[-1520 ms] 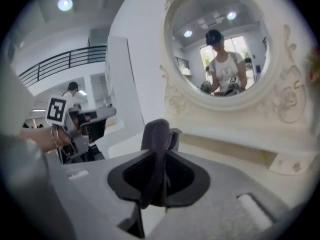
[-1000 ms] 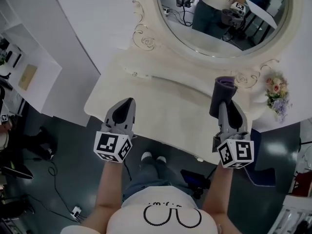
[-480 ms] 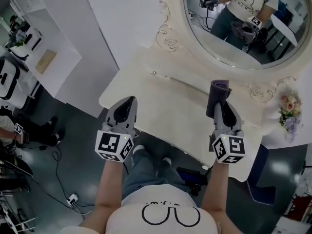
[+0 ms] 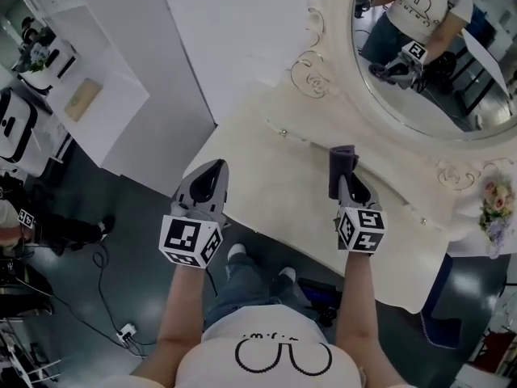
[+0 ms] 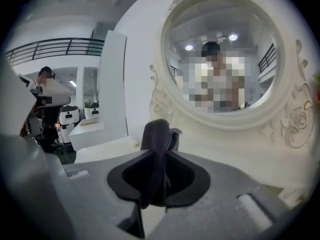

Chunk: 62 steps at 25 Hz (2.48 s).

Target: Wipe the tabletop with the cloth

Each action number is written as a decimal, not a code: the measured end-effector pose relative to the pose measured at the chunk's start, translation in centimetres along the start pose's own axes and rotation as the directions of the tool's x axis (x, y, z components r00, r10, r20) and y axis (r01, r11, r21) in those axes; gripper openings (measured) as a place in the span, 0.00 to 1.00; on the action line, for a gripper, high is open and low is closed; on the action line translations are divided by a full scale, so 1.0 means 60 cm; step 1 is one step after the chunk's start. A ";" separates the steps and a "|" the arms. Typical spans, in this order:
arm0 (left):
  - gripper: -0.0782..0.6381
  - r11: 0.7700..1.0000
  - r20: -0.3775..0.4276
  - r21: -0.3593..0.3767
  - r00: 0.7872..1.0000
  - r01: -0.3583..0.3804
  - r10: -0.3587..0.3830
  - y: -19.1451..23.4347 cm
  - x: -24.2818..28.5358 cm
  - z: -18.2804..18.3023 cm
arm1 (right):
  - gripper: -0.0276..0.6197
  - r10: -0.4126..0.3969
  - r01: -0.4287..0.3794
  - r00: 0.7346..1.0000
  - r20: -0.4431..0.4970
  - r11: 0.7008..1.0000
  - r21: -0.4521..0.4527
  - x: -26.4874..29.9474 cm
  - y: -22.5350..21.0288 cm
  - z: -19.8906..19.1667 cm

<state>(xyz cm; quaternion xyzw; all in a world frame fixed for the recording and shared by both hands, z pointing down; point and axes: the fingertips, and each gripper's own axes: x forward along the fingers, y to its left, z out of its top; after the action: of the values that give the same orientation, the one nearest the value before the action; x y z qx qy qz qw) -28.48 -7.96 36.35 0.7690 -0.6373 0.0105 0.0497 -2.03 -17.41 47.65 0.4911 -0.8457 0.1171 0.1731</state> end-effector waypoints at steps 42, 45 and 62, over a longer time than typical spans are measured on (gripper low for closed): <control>0.10 0.997 -0.102 -0.079 0.995 -0.008 0.000 0.318 -0.013 -0.085 | 0.15 0.363 -0.451 0.799 -0.481 0.889 -0.080 0.248 0.580 -0.135; 0.11 0.996 -0.093 -0.085 0.996 -0.021 0.013 0.331 -0.018 -0.082 | 0.15 0.436 -0.539 0.752 -0.494 0.838 -0.081 0.227 0.642 -0.150; 0.10 0.996 0.084 -0.047 0.994 0.079 -0.075 0.246 0.037 0.036 | 0.15 0.300 -0.289 0.948 0.107 0.951 -0.106 0.062 0.418 0.146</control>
<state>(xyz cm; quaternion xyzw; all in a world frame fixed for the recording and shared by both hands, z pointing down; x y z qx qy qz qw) -42.63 -13.02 35.33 0.7913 -0.6087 -0.0389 0.0431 -27.12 -11.24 40.47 0.3571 -0.9229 0.0737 0.1235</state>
